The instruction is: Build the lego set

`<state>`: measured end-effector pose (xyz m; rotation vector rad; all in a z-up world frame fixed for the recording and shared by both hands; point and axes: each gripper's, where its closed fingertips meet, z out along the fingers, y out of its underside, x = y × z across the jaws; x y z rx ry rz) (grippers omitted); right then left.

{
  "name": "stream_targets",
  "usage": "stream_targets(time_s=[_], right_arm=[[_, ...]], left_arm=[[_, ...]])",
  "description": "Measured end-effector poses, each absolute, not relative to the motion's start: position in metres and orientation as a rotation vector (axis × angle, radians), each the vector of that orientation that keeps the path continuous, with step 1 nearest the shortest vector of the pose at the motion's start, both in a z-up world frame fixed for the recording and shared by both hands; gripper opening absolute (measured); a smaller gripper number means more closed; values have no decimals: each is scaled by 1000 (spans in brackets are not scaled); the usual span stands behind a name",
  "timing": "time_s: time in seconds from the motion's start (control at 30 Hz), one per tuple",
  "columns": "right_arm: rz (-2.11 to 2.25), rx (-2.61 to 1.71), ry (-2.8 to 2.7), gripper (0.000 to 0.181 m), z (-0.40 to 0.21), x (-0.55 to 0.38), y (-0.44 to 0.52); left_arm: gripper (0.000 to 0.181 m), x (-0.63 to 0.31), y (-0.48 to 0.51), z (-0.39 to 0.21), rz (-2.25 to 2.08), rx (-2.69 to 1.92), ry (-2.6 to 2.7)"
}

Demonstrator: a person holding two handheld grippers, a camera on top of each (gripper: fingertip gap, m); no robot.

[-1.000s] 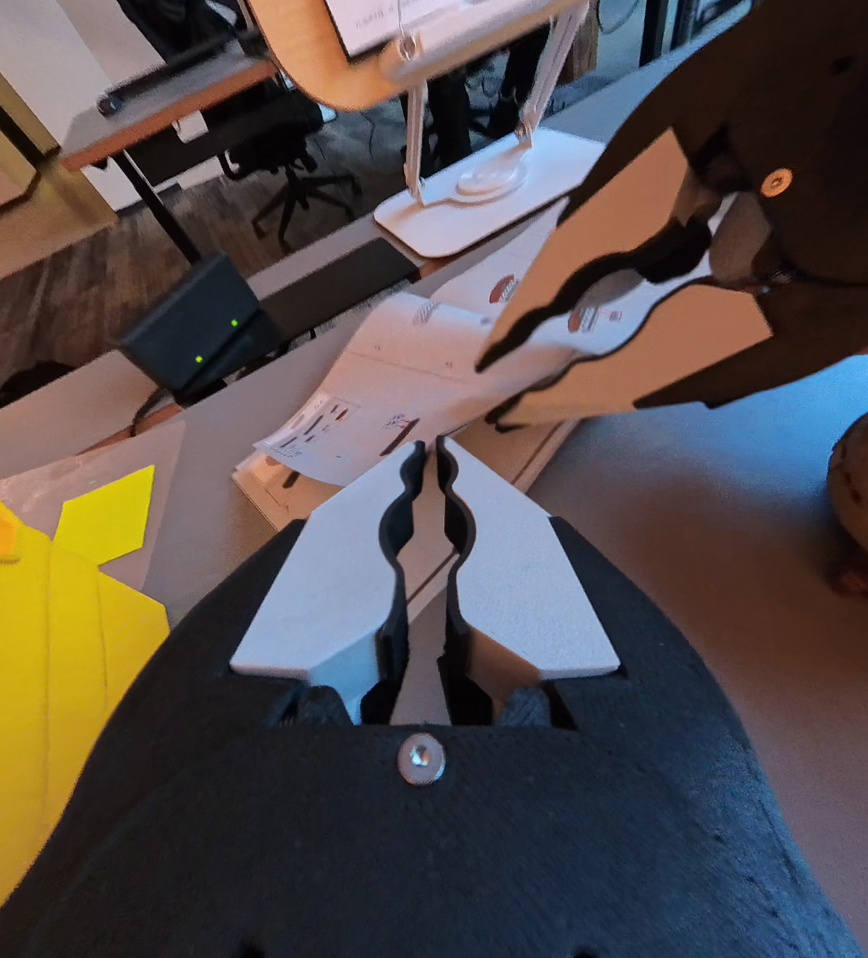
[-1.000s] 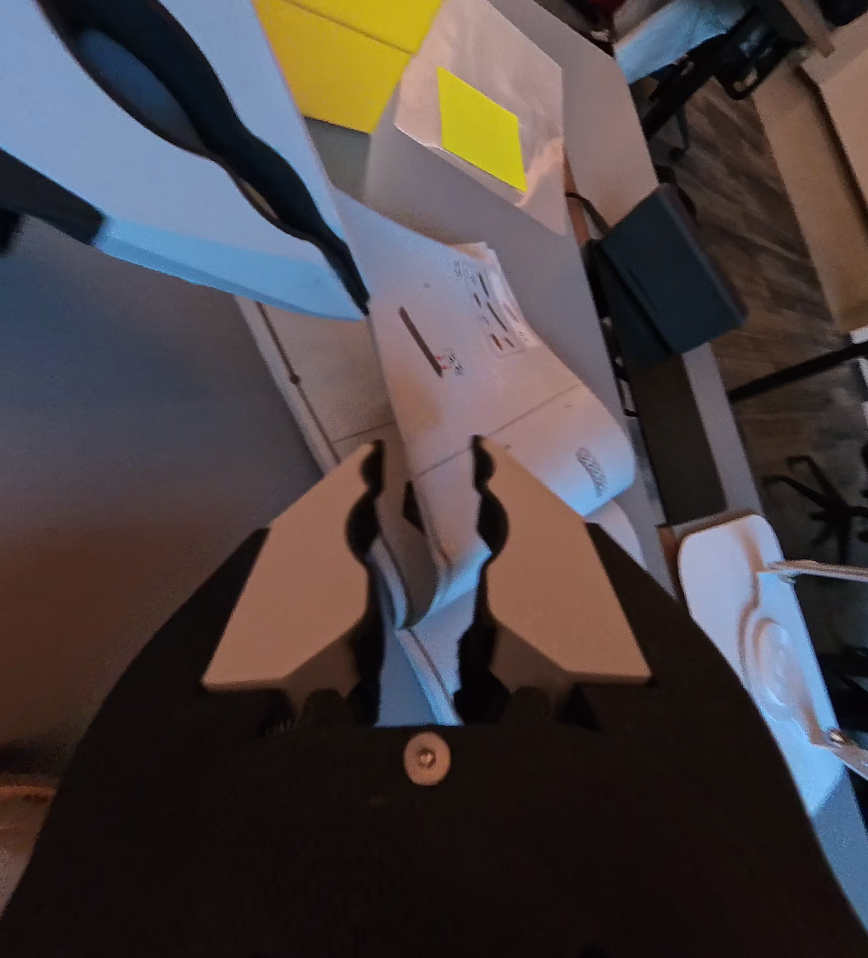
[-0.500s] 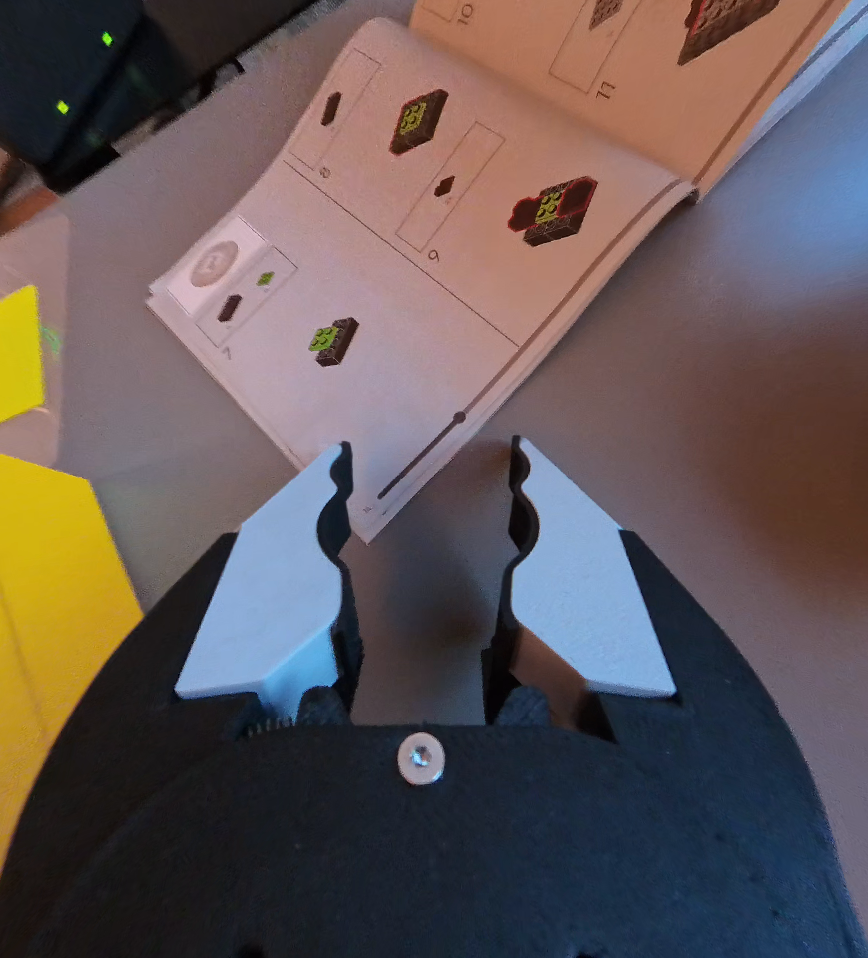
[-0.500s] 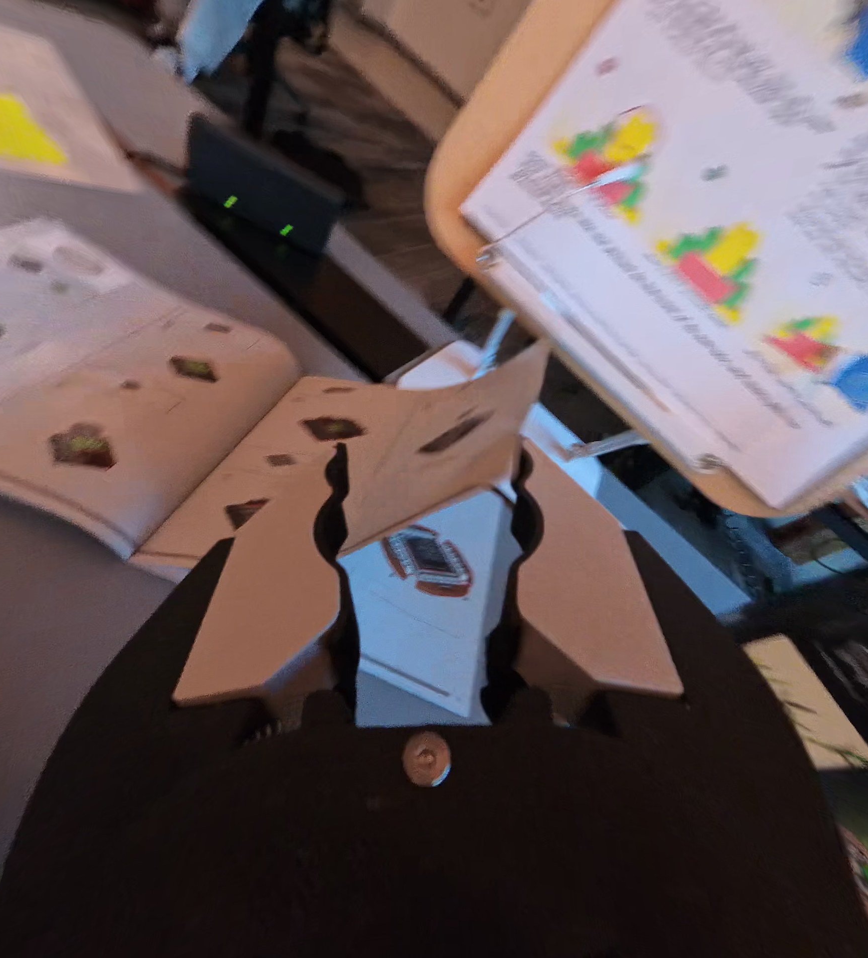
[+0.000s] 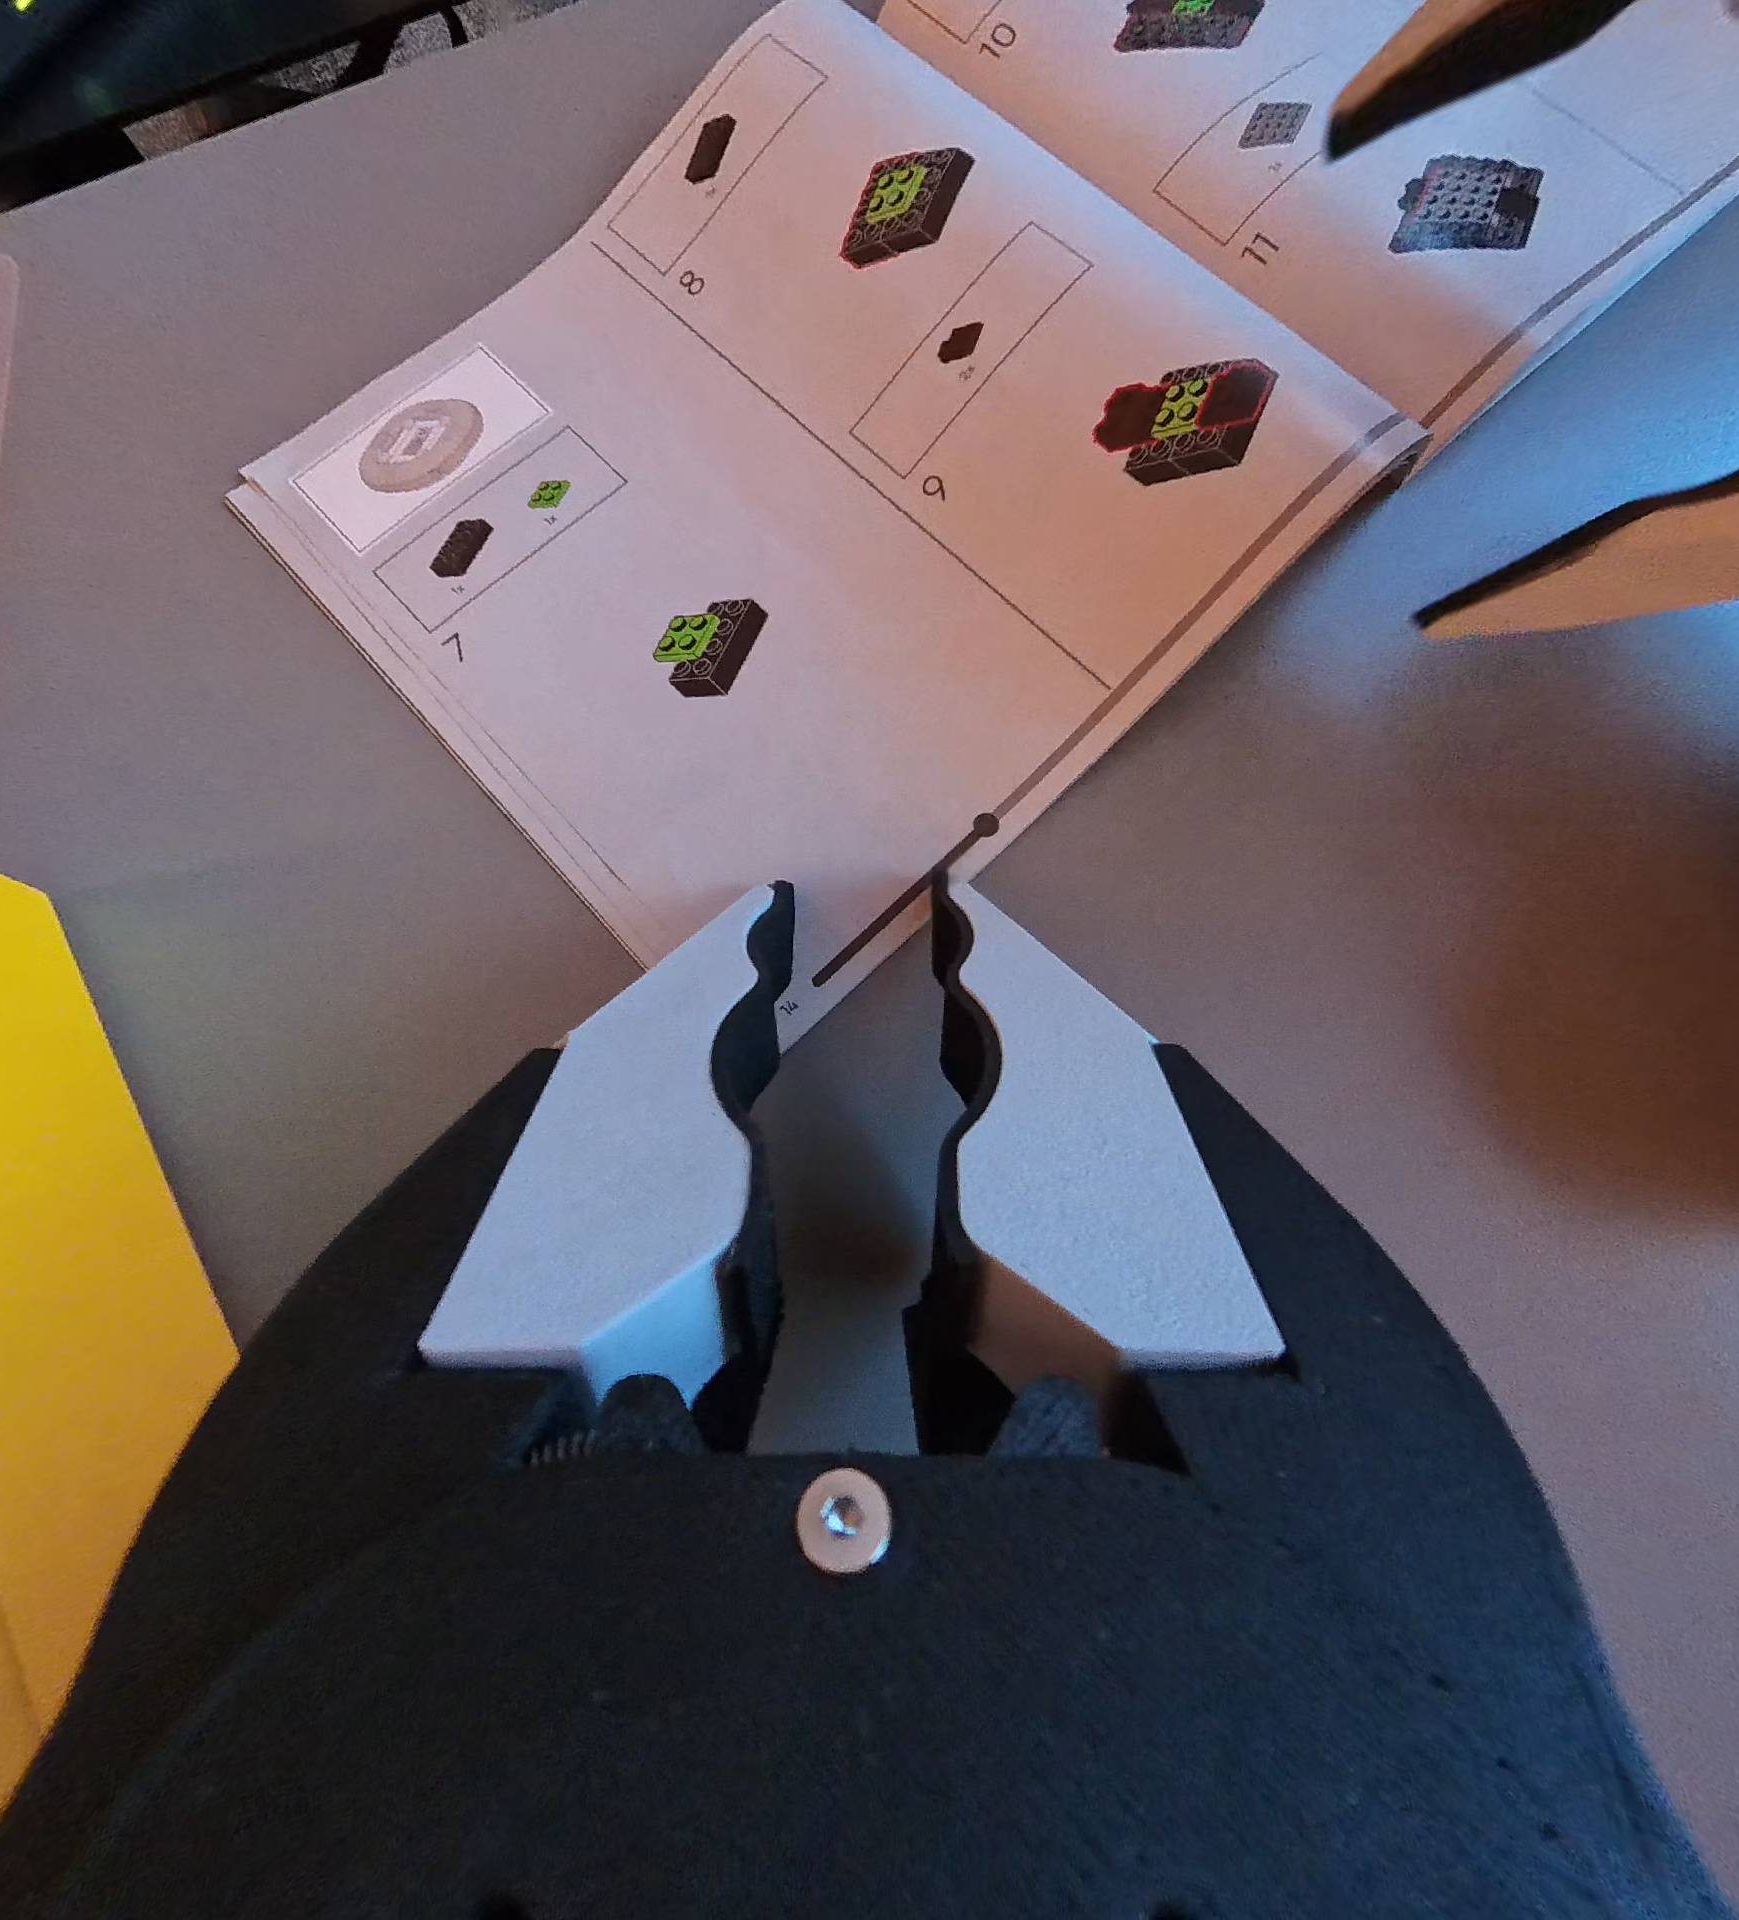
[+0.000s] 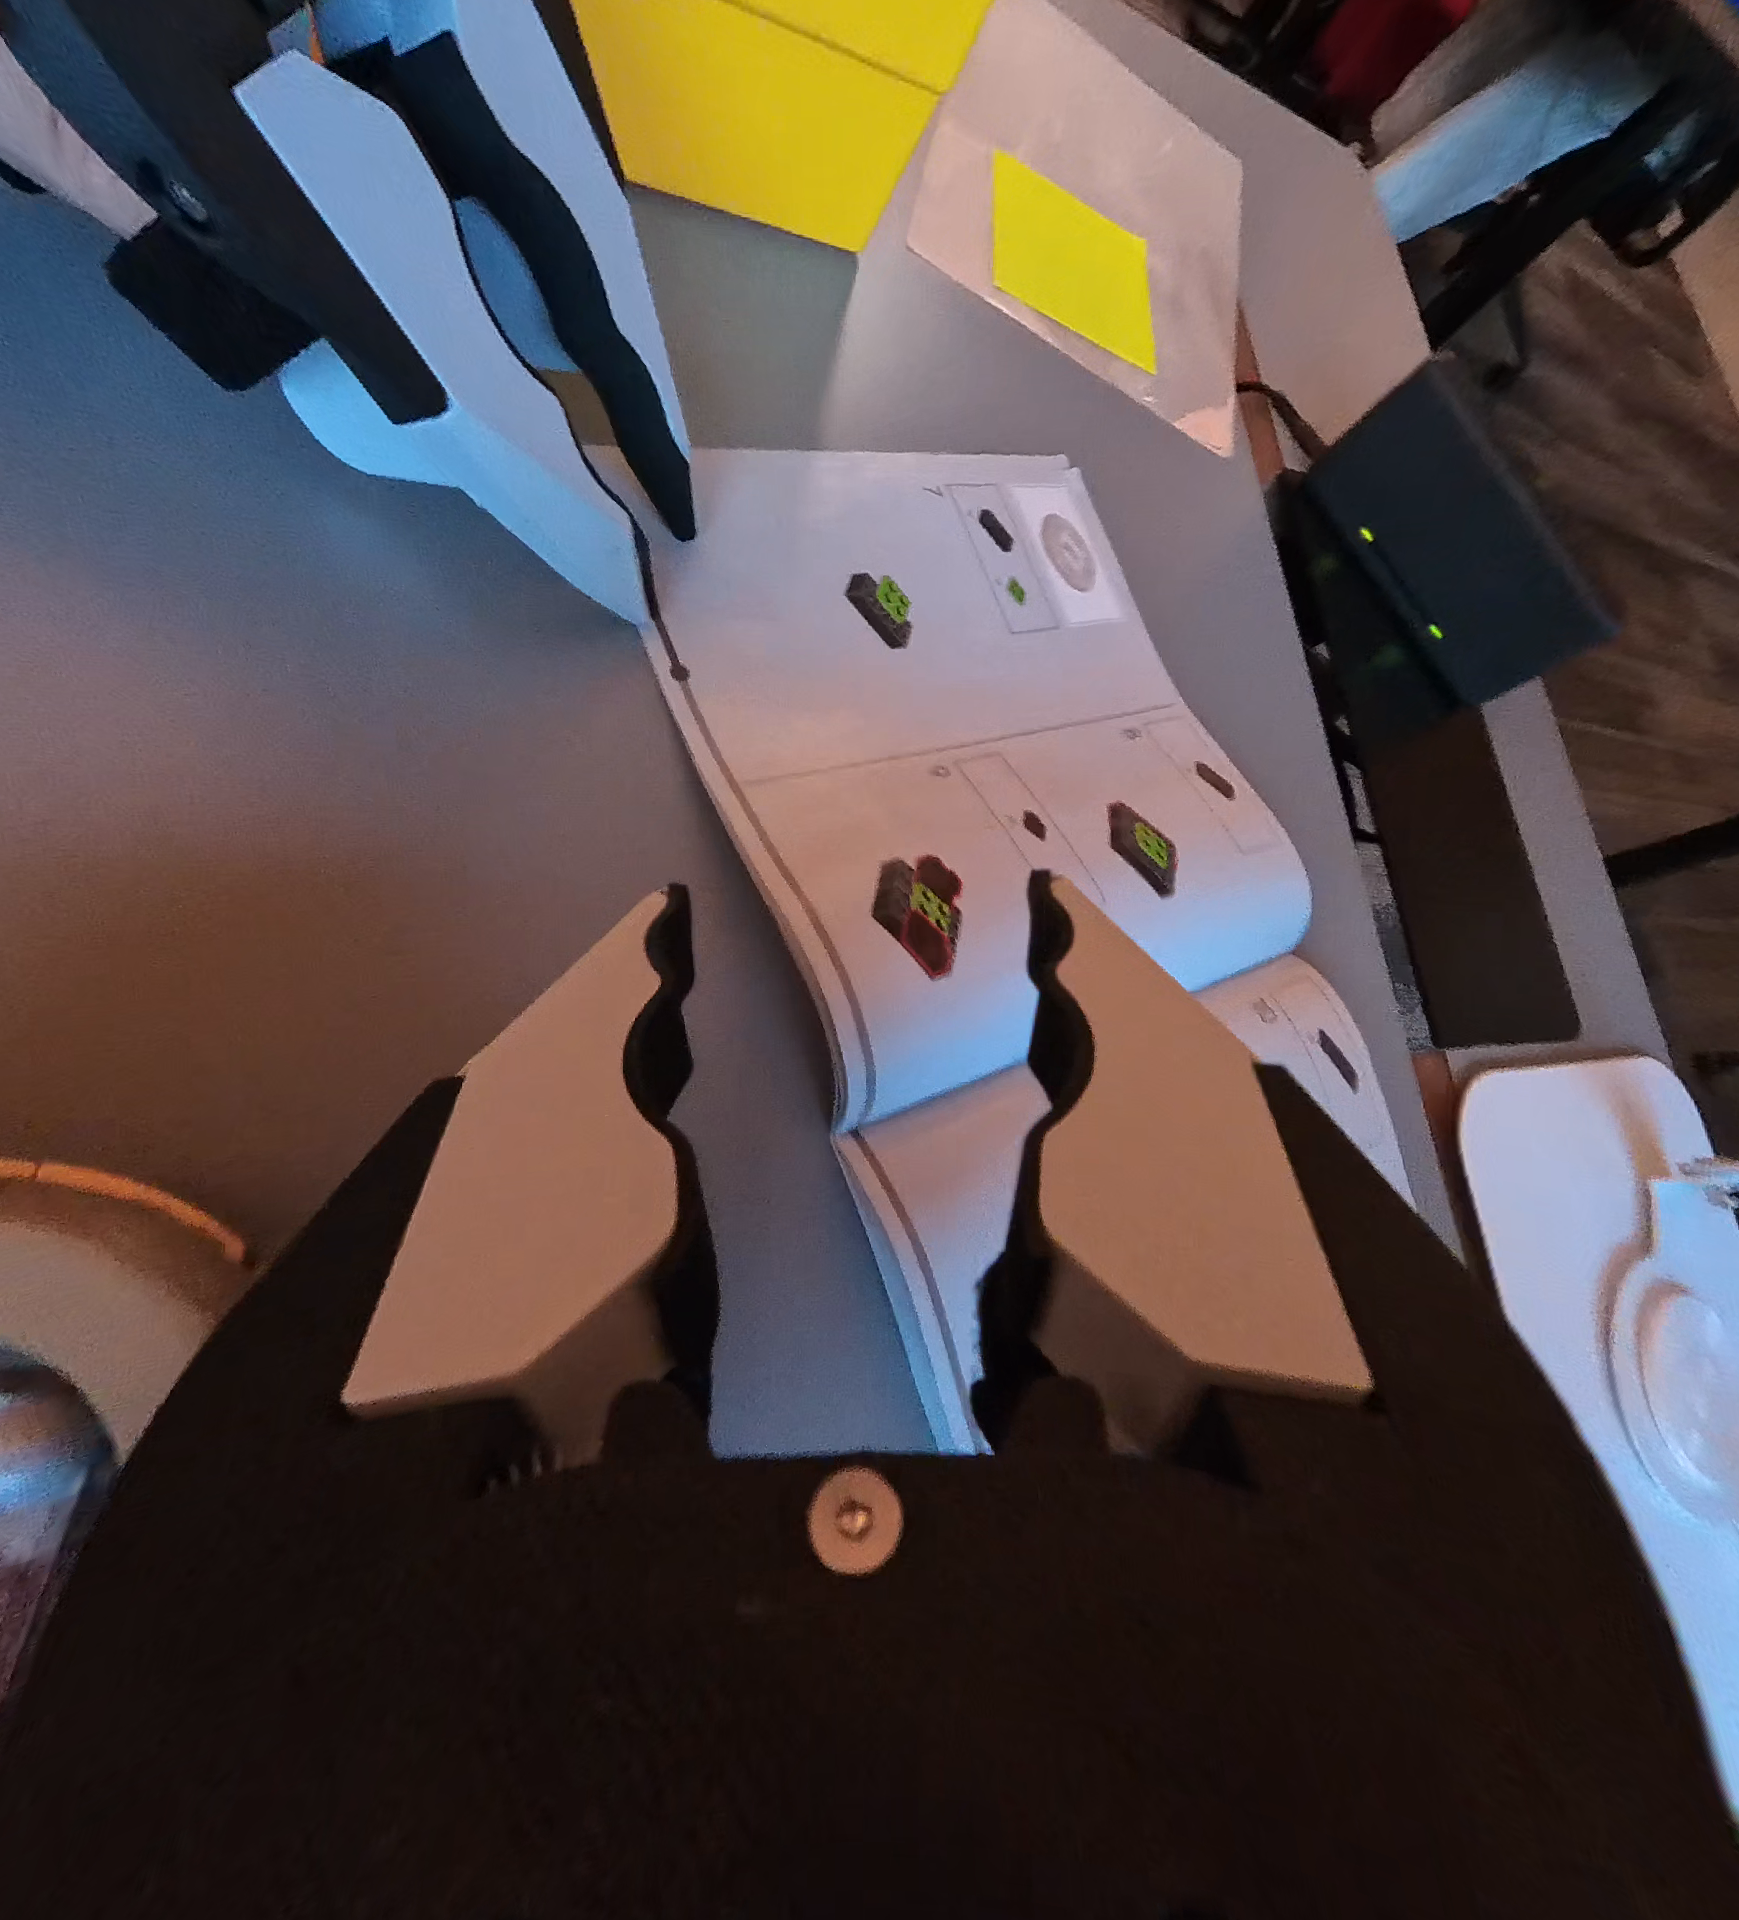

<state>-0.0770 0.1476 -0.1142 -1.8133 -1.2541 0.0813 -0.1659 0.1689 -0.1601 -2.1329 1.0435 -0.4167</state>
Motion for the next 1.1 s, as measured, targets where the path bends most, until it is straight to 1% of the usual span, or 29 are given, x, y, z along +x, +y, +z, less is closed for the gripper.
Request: stream_targets(time_s=[0.13,0.17,0.23,0.57,0.6,0.7,0.87,1.0,1.1], right_arm=[[33,-1795,-1358,63,-128,-93,153],[13,-1790,-1392,62,-133,-96,154],[-27,-1779,-1449,58,-140,-101,156],[-46,-1753,-1482,24,-139,-110,159],[-28,-1753,-1487,15,-138,-110,157],[-38,-1754,-1456,0,-133,-106,157],[-126,-1751,-1331,0,-118,-89,168],[-241,-1805,-1229,0,-114,-60,175],[-401,-1910,-1054,0,-111,-16,186]], left_arm=[[30,-163,166,-161,-400,-2119,1086],[26,-162,165,-161,-399,-2111,1101],[27,-159,162,-160,-413,-2107,1112],[35,-153,158,-160,-488,-2111,1114],[36,-153,158,-159,-493,-2115,1109],[52,-160,167,-153,-478,-2120,1028],[57,-161,170,-138,-596,-2097,921],[61,-164,167,-153,-546,-2156,980],[63,-166,167,-159,-458,-2154,1031]])
